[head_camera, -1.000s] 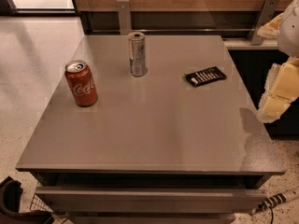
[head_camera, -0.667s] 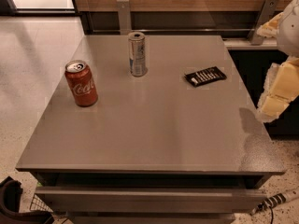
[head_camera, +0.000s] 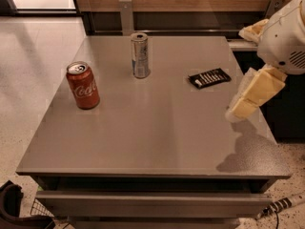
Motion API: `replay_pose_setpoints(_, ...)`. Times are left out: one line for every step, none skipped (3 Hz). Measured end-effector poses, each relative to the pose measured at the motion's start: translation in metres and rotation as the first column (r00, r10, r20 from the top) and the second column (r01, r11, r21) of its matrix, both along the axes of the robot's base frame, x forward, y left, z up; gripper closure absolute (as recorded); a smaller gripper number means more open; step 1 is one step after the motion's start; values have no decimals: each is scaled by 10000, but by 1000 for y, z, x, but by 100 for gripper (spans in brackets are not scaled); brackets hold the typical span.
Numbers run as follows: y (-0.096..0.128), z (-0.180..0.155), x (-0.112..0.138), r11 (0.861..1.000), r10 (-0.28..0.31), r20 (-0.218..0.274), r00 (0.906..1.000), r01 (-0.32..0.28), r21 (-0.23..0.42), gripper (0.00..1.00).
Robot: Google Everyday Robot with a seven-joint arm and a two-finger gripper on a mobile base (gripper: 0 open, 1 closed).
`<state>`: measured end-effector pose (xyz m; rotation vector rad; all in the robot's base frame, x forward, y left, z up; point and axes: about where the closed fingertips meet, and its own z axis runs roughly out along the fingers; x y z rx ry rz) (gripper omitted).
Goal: Pick coke can
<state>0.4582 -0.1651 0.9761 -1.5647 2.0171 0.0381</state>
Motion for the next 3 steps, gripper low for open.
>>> replay_pose_setpoints(52, -40, 13, 9710, 780, 745, 9942, -926, 2202, 0)
replay_pose_setpoints(93, -48, 20, 9140, 1098, 1124, 9876, -1448, 3791, 0)
replay_pose_setpoints(129, -43, 23, 8330, 1207, 1233, 9850, -1680, 5271, 0)
